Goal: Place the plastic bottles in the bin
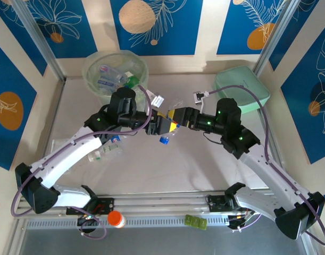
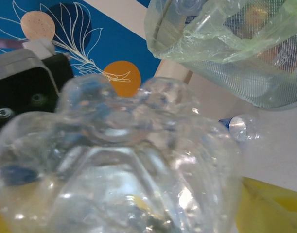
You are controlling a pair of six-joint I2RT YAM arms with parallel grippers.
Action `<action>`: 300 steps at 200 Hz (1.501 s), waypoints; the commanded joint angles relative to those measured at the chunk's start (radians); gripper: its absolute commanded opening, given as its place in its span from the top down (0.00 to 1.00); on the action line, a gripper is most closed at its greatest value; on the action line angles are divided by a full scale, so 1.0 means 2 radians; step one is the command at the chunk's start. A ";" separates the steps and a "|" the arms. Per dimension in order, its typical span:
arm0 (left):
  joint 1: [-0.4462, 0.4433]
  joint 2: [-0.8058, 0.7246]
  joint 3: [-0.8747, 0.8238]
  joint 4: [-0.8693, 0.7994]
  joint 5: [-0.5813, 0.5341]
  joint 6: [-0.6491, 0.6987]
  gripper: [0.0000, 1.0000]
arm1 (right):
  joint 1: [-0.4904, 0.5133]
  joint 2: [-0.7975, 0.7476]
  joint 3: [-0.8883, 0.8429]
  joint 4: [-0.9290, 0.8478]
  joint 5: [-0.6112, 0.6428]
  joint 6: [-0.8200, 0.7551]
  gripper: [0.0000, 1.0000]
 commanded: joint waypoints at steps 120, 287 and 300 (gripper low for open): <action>0.186 -0.045 0.036 -0.074 -0.219 -0.188 0.82 | -0.051 -0.041 0.087 -0.166 0.089 -0.066 0.01; 0.274 0.141 0.235 -0.216 -0.356 -0.429 0.71 | -0.051 -0.058 0.009 -0.164 0.083 -0.066 0.02; 0.278 0.144 0.234 -0.220 -0.355 -0.434 0.66 | -0.052 -0.060 0.009 -0.165 0.084 -0.068 0.02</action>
